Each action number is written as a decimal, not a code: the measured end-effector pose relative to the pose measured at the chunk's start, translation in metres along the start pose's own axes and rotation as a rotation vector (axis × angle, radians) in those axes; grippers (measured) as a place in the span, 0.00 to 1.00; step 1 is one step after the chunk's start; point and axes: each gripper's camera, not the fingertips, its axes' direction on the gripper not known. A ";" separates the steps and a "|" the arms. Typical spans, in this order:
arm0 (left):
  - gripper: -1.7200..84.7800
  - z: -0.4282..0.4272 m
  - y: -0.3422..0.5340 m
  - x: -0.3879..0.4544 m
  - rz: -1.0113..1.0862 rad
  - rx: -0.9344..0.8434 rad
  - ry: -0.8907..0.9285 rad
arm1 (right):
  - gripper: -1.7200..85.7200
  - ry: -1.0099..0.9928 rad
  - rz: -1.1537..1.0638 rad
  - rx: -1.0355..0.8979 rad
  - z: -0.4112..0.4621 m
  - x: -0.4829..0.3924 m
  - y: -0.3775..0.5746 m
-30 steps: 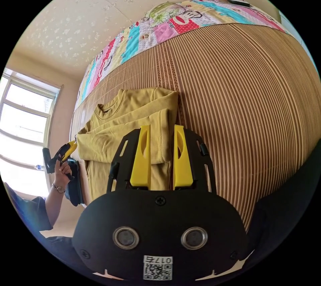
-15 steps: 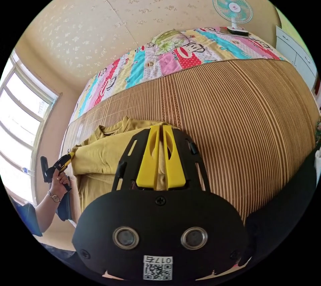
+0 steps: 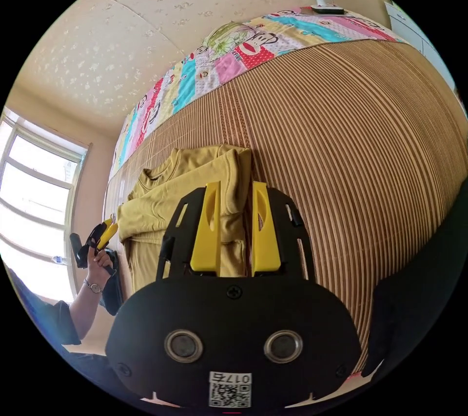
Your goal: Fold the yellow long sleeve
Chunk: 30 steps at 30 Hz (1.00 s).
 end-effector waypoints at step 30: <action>0.14 -0.068 0.126 -0.041 -0.076 -0.029 -0.039 | 0.11 0.002 0.062 -0.240 -0.081 -0.076 0.088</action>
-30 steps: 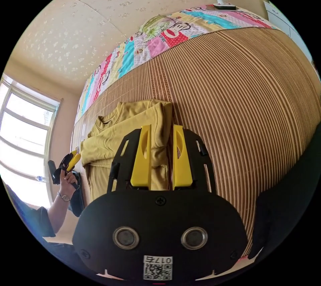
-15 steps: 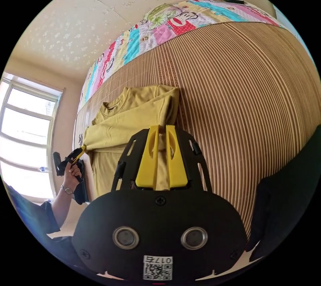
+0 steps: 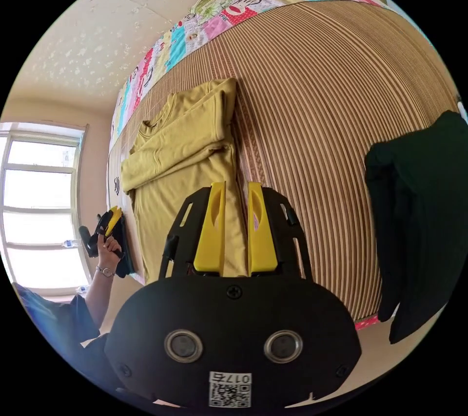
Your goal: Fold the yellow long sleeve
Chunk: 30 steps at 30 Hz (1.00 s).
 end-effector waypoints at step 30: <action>0.07 -0.064 0.133 -0.044 -0.034 -0.538 0.126 | 0.05 -0.163 0.126 -0.334 -0.078 0.005 0.145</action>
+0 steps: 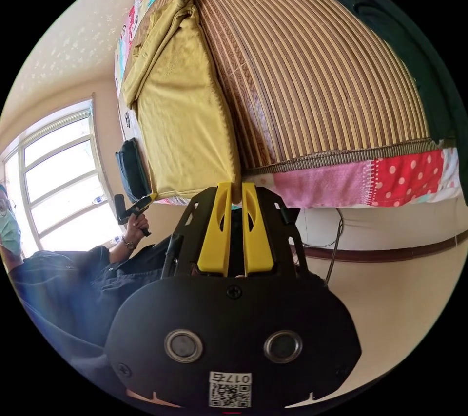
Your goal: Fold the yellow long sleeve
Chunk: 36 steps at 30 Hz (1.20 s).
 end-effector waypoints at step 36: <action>0.04 -0.157 -0.030 -0.014 -0.351 0.219 0.618 | 0.06 -0.549 0.335 0.276 -0.130 0.003 0.005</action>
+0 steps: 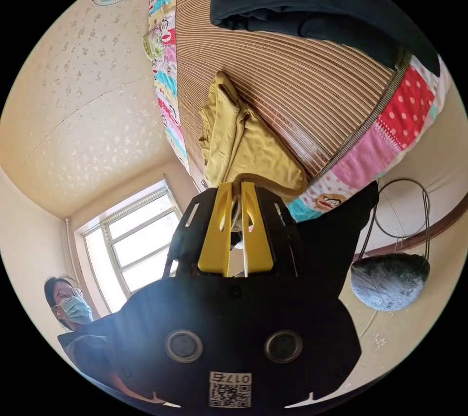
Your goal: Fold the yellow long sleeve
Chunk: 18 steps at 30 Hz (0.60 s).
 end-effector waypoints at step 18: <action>0.05 0.069 -0.144 0.091 0.028 0.046 0.080 | 0.06 -0.066 0.001 0.034 0.045 -0.042 -0.167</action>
